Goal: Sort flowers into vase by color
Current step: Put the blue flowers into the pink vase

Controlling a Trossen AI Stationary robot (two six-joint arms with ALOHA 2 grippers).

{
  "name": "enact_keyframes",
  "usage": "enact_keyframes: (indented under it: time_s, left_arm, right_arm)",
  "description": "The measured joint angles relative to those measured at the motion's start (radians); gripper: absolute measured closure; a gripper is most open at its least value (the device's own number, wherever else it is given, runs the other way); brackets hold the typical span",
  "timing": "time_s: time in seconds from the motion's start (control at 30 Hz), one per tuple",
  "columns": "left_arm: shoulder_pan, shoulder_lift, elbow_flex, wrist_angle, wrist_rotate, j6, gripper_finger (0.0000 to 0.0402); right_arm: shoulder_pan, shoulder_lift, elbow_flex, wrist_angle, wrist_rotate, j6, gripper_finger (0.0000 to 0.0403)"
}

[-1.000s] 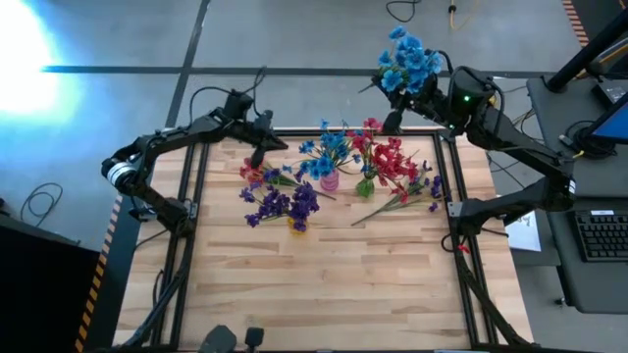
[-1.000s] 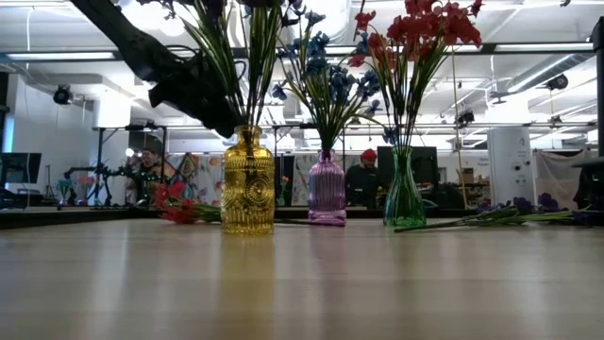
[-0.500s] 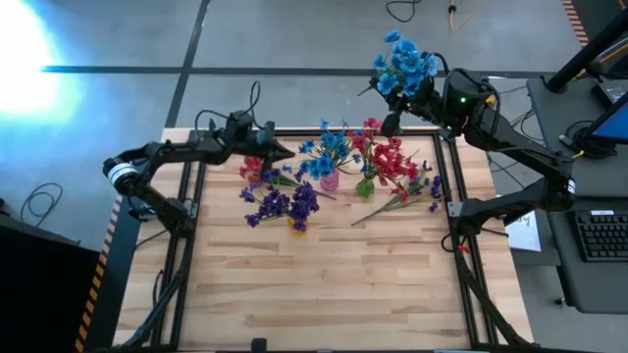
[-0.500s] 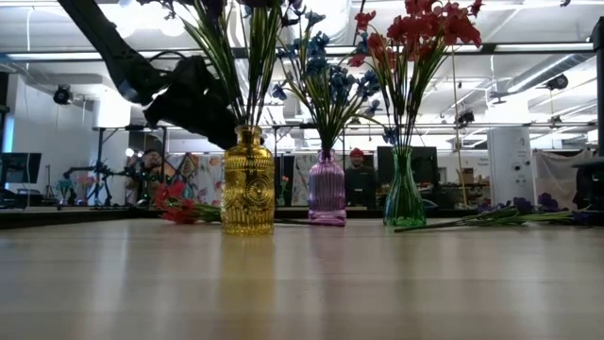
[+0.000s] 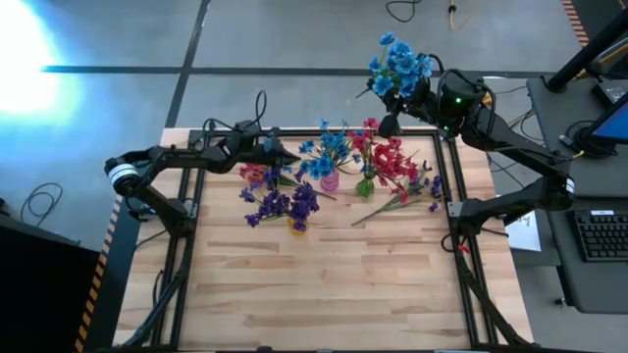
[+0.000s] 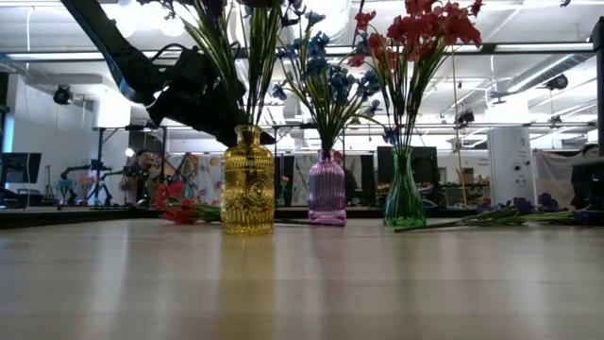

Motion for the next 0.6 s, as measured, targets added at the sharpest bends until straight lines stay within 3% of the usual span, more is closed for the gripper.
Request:
enact_keyframes:
  time_s: [0.6]
  left_arm:
    - [-0.004, 0.000, -0.043, 0.040, -0.011, 0.091, 0.0399]
  right_arm:
    - [0.000, 0.000, 0.000, 0.000, -0.001, 0.000, 0.0385]
